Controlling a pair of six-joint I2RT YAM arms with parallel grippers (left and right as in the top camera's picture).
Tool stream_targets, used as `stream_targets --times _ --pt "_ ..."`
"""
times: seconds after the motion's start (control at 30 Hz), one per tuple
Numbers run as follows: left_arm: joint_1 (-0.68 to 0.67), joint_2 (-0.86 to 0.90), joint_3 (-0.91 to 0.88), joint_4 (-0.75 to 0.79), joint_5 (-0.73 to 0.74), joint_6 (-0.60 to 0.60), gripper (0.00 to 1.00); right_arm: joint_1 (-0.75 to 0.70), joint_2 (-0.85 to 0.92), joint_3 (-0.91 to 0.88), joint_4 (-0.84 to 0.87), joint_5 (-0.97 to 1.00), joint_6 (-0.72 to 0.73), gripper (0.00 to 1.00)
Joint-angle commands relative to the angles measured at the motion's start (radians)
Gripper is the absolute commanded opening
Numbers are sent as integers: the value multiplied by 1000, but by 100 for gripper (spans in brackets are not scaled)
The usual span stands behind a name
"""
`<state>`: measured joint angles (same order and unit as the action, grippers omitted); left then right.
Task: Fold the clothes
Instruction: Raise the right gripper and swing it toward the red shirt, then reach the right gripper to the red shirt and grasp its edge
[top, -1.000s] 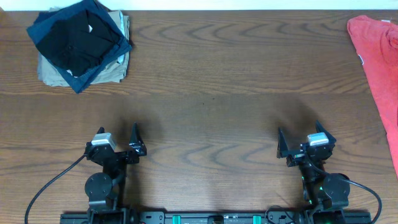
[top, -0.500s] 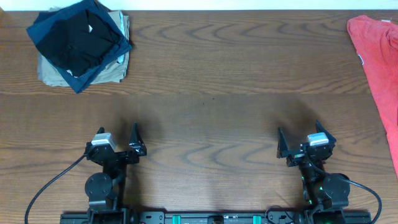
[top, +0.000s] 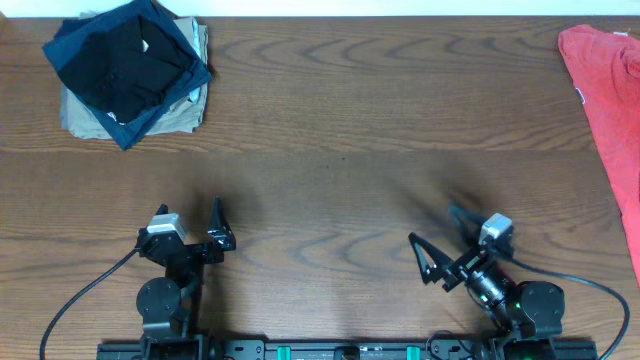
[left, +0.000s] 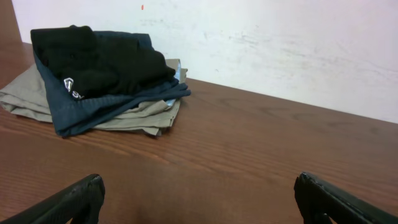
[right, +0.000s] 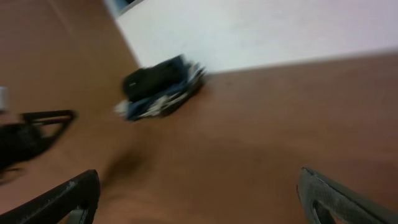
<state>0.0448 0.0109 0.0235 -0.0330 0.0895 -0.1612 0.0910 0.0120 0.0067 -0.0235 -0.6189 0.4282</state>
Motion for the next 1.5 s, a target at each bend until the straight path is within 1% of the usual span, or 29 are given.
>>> stream_targets --times 0.0,0.07,0.13,0.2,0.23,0.3,0.37,0.43,0.5,0.57,0.6,0.63,0.77,0.8,0.87,1.0,1.1,1.17,1.23,1.3,1.37,1.47 --pt "5 -7 -19 -30 3 -9 98 -15 -5 -1 18 -106 213 99" --pt "5 -7 -19 -29 3 -9 98 -15 -5 -1 115 -107 266 99" --pt "5 -7 -19 -29 3 -9 98 -15 -5 -1 266 -104 271 99" --pt "5 -7 -19 -30 3 -9 98 -15 -5 10 414 -54 271 99" --pt "5 -7 -19 -29 3 -9 98 -15 -5 24 440 -11 271 99" --pt "5 -7 -19 -30 3 -9 98 -15 3 75 428 89 257 99" --pt "5 -7 -19 -29 3 -9 98 -15 33 134 406 132 185 99" --pt "5 -7 -19 -30 3 -9 98 -15 91 212 358 166 74 99" --pt "5 -7 -19 -30 3 -9 98 -15 188 309 278 230 -50 99" --pt "5 -7 -19 -30 3 -9 98 -16 315 421 196 333 -185 99" --pt "5 -7 -19 -30 3 -9 98 -18 419 509 141 438 -249 99" --pt "5 -7 -19 -30 3 -9 98 -21 468 549 117 488 -270 99" --pt "5 -7 -19 -30 3 -9 98 -66 807 847 -41 761 -359 99" --pt "5 -7 -19 -30 3 -9 98 -93 903 941 -97 800 -367 99" --pt "5 -7 -19 -30 3 -9 98 -154 1071 1106 -208 814 -367 99" --pt "5 -7 -19 -30 3 -9 98 -307 1454 1521 -530 791 -368 99" --pt "5 -7 -19 -30 3 -9 98 -391 1683 1789 -746 819 -386 99" --pt "5 -7 -19 -30 3 -9 98 -433 1781 1897 -822 872 -385 99" --pt "5 -7 -19 -30 3 -9 98 -473 1848 1954 -853 916 -385 99" --pt "5 -7 -19 -30 3 -9 98 -521 1894 1965 -849 929 -383 99" --pt "5 -7 -19 -29 3 -9 98 -575 1930 1965 -848 923 -349 99" --pt "5 -7 -19 -30 3 -9 98 -657 1975 1965 -848 882 -340 99"
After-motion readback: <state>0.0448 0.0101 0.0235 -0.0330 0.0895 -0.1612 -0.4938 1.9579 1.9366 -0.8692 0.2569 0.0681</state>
